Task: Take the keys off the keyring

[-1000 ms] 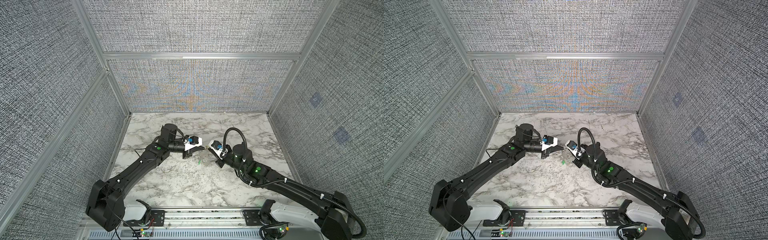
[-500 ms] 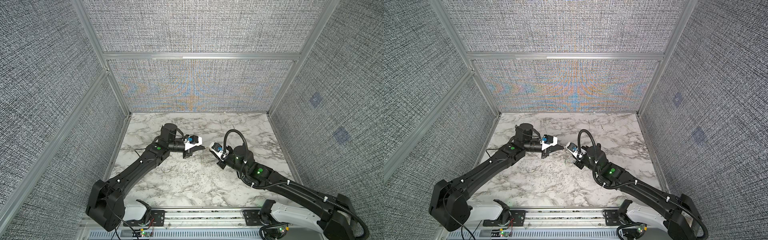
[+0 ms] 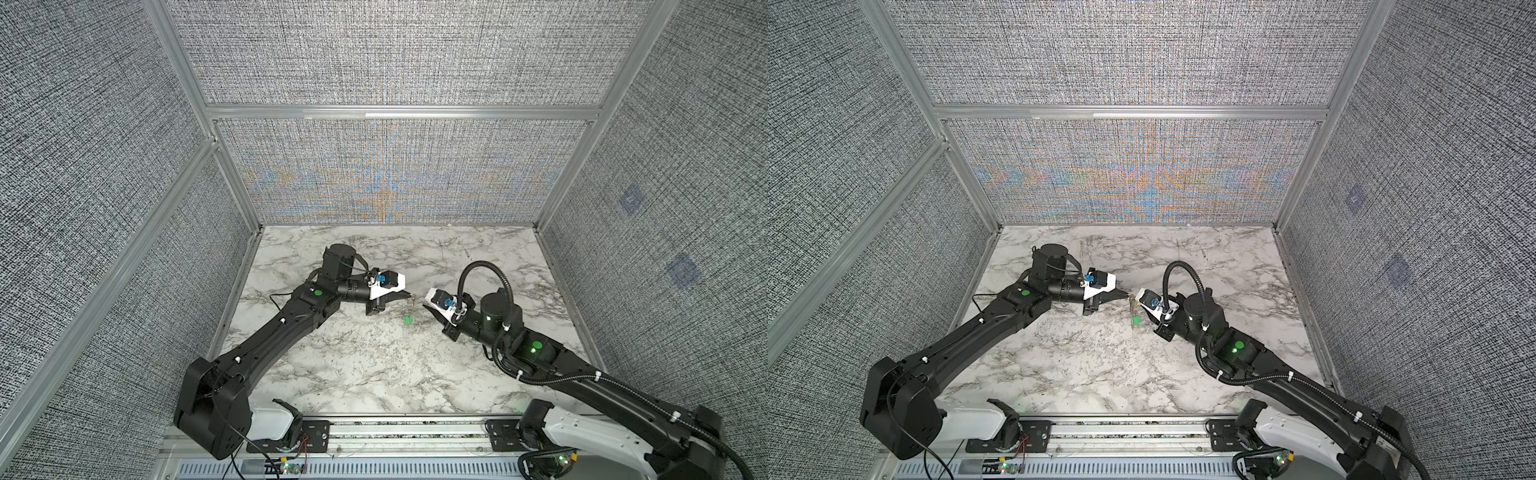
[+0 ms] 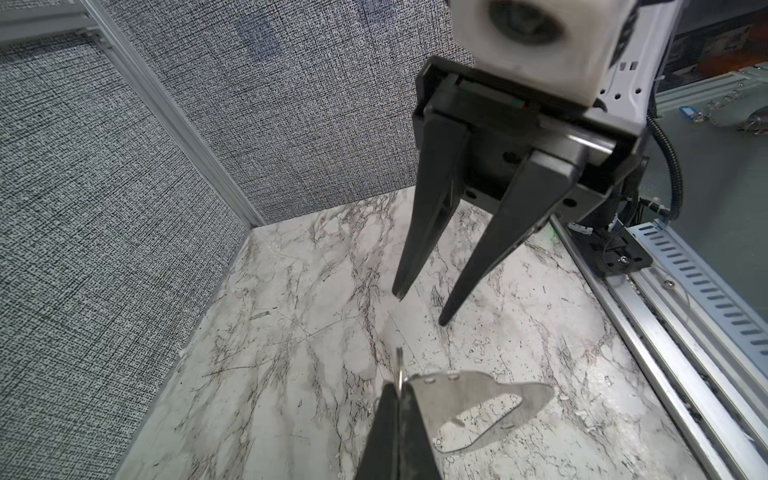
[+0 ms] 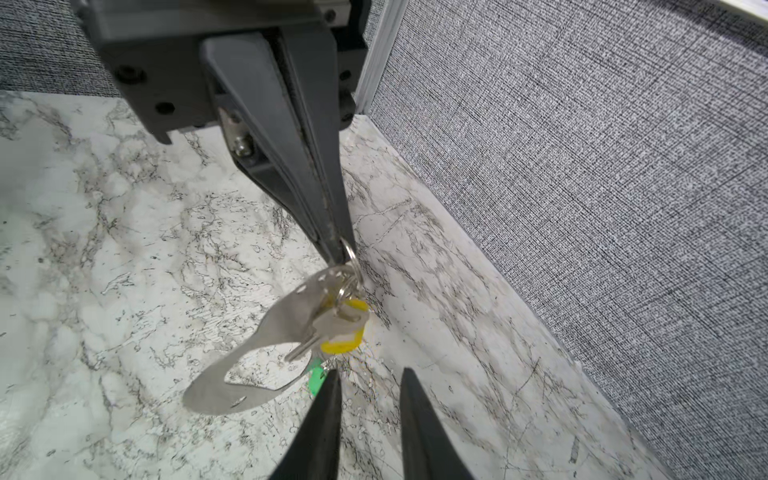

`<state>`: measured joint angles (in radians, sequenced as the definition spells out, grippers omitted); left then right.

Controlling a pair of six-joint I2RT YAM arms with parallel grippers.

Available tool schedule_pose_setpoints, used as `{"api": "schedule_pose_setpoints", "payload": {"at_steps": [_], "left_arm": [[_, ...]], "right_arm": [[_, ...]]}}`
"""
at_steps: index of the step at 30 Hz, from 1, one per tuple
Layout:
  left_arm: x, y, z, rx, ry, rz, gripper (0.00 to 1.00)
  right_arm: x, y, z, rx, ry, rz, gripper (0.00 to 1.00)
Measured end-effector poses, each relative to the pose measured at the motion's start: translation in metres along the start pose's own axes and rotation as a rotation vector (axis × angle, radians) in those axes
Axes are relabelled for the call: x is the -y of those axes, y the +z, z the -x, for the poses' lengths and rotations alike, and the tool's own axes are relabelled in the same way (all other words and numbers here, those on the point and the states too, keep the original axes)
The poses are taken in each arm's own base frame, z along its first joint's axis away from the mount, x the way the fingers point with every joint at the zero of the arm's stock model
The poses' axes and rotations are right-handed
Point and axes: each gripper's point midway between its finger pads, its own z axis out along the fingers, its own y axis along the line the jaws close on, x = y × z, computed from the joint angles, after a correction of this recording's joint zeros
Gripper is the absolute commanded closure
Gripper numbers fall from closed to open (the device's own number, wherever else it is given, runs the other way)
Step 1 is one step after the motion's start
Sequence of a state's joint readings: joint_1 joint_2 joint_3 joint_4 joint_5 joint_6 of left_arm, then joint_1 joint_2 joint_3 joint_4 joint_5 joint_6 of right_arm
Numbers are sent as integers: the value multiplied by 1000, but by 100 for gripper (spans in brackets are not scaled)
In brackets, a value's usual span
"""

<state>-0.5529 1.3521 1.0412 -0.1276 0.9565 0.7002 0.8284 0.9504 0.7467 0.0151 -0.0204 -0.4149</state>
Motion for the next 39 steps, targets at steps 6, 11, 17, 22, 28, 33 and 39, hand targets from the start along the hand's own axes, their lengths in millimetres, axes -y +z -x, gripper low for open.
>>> {"api": "schedule_pose_setpoints", "payload": {"at_steps": [6, 11, 17, 22, 28, 33, 39], "left_arm": [[4, 2, -3, -21, 37, -42, 100], [13, 7, -11, -69, 103, -66, 100], [19, 7, -19, -105, 186, -62, 100], [24, 6, -24, -124, 251, -47, 100], [26, 7, -23, -120, 329, -35, 100], [24, 9, -20, -109, 362, -30, 100], [25, 10, -18, -91, 350, -39, 100]], "right_arm": [[-5, 4, 4, -1, -20, 55, 80], [-6, 7, -2, -13, -17, 74, 80], [-6, 4, -10, -25, -9, 81, 80], [-12, 3, -20, -60, -4, 104, 80], [-15, 6, -27, -80, 0, 116, 81], [-17, 9, -29, -85, 9, 128, 82], [-22, 9, -30, -69, 16, 143, 82]]}}
